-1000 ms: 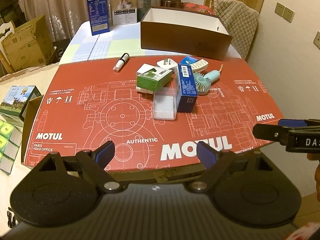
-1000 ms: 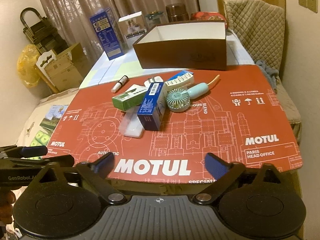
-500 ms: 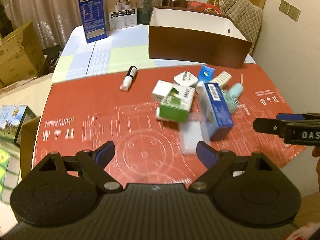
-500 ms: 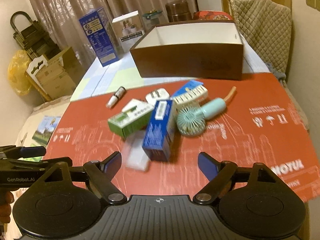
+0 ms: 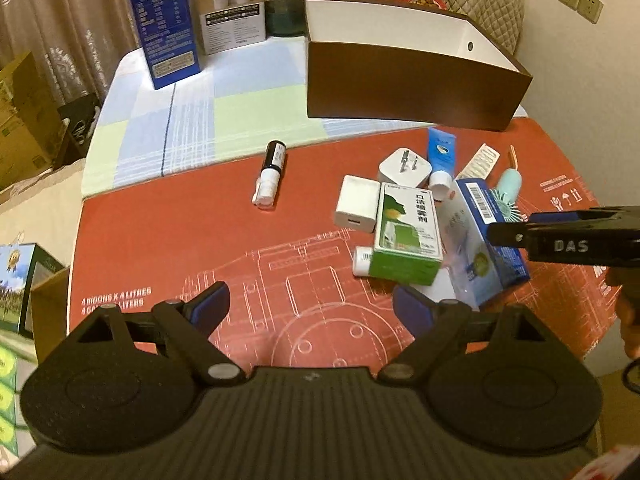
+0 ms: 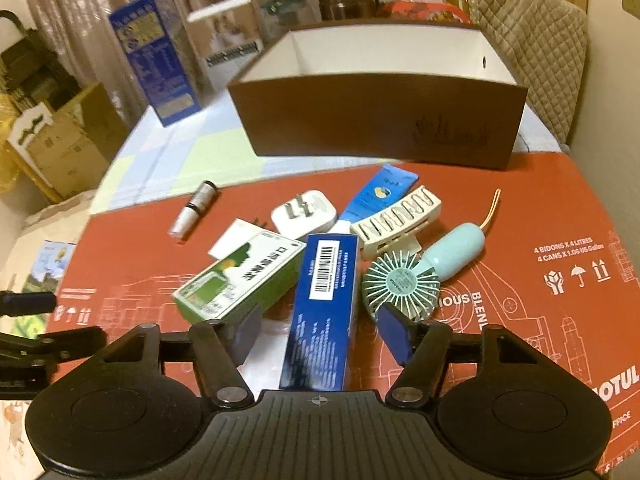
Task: Organize rigid objects
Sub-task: 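Grasp the brown spray bottle with the left tool while the right tool grasps the blue medicine box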
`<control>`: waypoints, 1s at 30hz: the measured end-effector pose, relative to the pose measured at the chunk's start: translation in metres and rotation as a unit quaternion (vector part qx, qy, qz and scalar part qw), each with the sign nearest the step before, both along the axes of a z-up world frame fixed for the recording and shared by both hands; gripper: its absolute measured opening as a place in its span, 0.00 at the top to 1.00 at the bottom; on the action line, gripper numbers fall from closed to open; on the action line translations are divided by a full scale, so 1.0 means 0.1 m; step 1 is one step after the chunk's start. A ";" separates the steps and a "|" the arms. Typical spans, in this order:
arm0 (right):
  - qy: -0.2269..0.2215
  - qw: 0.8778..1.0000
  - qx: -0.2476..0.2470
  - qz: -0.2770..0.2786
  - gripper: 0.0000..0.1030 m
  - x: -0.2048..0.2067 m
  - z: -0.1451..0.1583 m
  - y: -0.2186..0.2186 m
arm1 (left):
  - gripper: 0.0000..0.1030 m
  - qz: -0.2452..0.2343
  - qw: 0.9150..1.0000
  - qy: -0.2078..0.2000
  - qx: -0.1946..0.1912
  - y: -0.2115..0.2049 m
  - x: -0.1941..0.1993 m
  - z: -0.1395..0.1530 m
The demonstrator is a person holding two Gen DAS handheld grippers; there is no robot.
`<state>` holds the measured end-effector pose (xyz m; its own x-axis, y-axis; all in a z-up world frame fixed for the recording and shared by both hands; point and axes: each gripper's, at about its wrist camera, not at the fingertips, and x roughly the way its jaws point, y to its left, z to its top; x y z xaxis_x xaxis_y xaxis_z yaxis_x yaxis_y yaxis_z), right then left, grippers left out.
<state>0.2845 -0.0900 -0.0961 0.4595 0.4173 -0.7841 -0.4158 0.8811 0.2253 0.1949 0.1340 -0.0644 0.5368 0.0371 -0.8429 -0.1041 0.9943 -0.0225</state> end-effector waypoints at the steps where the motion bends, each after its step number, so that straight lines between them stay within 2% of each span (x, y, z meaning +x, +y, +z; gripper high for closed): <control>1: 0.003 1.000 -0.003 -0.002 0.42 0.03 -0.03 0.02 | 0.16 -0.004 1.000 0.000 -0.001 0.02 0.03 -0.01; 12: 0.021 0.999 -0.038 -0.012 0.54 0.17 -0.27 0.24 | 0.18 -0.031 1.000 0.001 -0.003 0.19 0.31 -0.15; 14: 0.024 0.999 -0.042 -0.015 0.60 0.19 -0.29 0.25 | 0.18 -0.035 0.999 0.003 -0.004 0.21 0.35 -0.18; 18: 0.023 0.998 -0.047 -0.022 0.65 0.20 -0.29 0.24 | 0.19 -0.043 0.999 0.004 -0.007 0.25 0.44 -0.22; 30: -0.029 0.998 -0.026 -0.040 0.66 0.18 0.09 0.22 | 0.21 -0.056 0.998 0.004 -0.016 0.39 0.71 -0.30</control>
